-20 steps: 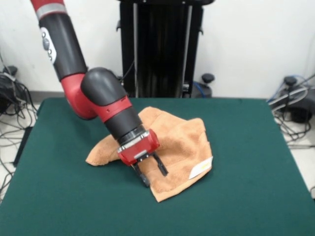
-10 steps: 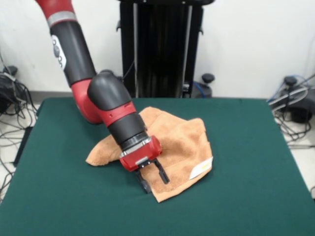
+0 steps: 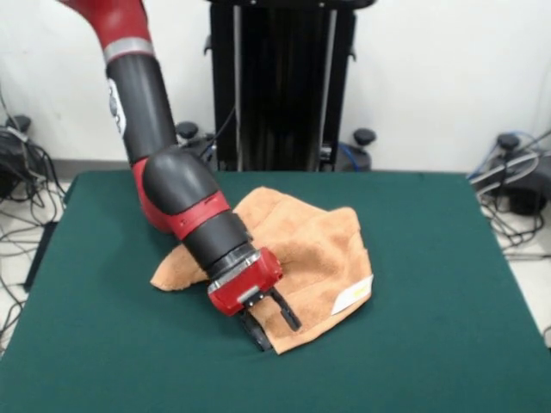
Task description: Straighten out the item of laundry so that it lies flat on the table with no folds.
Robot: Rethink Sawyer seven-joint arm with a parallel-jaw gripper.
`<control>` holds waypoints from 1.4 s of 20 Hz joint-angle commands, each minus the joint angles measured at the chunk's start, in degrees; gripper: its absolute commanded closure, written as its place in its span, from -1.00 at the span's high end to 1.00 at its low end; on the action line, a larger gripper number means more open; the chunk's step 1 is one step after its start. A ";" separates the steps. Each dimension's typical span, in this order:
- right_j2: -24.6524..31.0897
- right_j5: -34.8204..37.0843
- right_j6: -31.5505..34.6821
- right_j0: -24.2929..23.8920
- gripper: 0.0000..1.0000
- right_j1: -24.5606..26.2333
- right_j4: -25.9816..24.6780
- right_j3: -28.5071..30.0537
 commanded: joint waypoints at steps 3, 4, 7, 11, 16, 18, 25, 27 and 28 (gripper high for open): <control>-4.71 21.43 -17.39 19.63 1.00 9.55 6.75 -45.20; -4.65 21.44 -17.40 20.75 1.00 9.44 6.65 -46.67; -4.04 25.73 -19.83 23.29 1.00 9.10 6.47 -50.62; -4.87 30.24 -19.05 24.84 1.00 7.99 4.88 -52.32; -4.71 32.06 -20.61 25.31 1.00 8.23 2.34 -54.63; -4.20 32.45 -22.13 25.13 1.00 8.82 2.26 -55.63; -2.86 37.46 -25.52 24.81 1.00 10.23 2.49 -57.80; -3.09 38.93 -25.21 25.41 1.00 10.19 1.87 -58.54; -3.40 39.04 -24.84 25.59 1.00 10.02 1.57 -58.49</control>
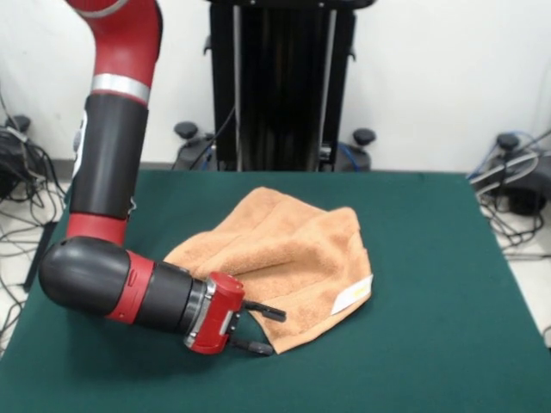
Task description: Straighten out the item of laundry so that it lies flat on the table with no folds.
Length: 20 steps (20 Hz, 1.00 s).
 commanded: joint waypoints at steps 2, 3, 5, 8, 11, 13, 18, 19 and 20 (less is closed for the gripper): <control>-11.49 -17.34 -8.43 3.89 1.00 14.92 -13.89 -22.42; -11.92 -17.32 -7.69 4.16 1.00 14.75 -14.20 -22.40; -12.83 -15.48 -6.39 5.30 1.00 14.13 -15.55 -23.03; -15.40 -15.28 -2.70 6.90 1.00 12.58 -17.60 -22.49; -16.78 -17.37 1.19 6.68 1.00 12.31 -16.26 -20.82; -18.07 -18.94 3.80 6.62 1.00 11.90 -15.51 -19.39; -21.82 -22.47 9.45 7.11 1.00 10.01 -15.73 -16.14; -22.66 -23.75 10.85 7.26 1.00 9.48 -15.92 -15.35; -23.95 -26.15 13.08 7.60 1.00 8.64 -16.36 -14.19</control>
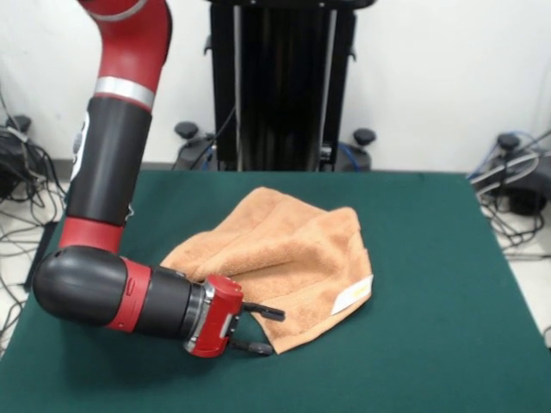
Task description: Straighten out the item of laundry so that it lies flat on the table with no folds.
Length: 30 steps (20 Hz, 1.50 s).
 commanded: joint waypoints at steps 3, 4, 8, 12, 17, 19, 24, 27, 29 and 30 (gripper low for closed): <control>-24.37 -34.62 14.33 3.50 1.00 8.62 -18.16 -7.20; -24.08 -32.01 12.99 3.27 1.00 8.94 -17.01 -7.69; -23.98 -32.64 10.90 2.21 1.00 9.40 -14.14 -7.00; -25.10 -29.95 11.59 3.31 1.00 9.32 -13.23 -8.19; -26.05 -26.01 13.66 4.60 1.00 9.86 -11.52 -10.19; -27.39 -27.31 13.94 5.72 1.00 9.34 -12.19 -10.22; -24.99 -24.96 3.16 2.56 1.00 10.76 -6.49 -9.02; -25.95 -27.26 2.90 3.06 1.00 10.42 -7.02 -8.71; -25.44 -27.86 0.53 2.50 1.00 10.76 -6.33 -8.49; -25.82 -28.31 1.21 2.75 1.00 10.56 -6.52 -8.37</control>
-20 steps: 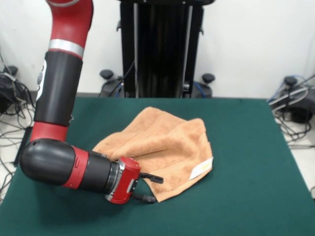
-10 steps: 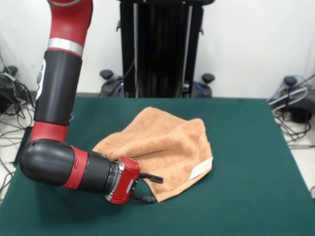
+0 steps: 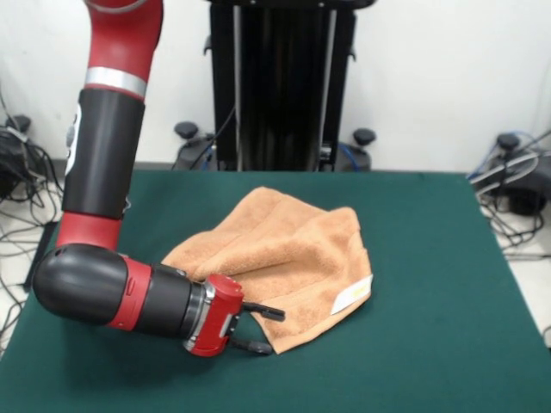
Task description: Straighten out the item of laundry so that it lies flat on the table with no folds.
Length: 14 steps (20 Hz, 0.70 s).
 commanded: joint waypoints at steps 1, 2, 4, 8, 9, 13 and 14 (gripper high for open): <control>-18.49 -24.83 2.24 0.10 1.00 12.70 -15.90 -9.32; -18.39 -23.23 2.51 0.25 1.00 12.93 -15.36 -9.83; -19.01 -17.51 3.71 1.90 1.00 13.12 -15.78 -12.14; -19.34 -15.32 3.65 2.67 1.00 13.35 -15.79 -13.23; -19.35 -14.71 3.85 2.76 1.00 13.45 -15.66 -13.47; -20.07 -11.26 6.68 4.14 1.00 13.66 -15.80 -14.78; -20.24 -10.83 6.96 4.23 1.00 13.60 -15.58 -14.58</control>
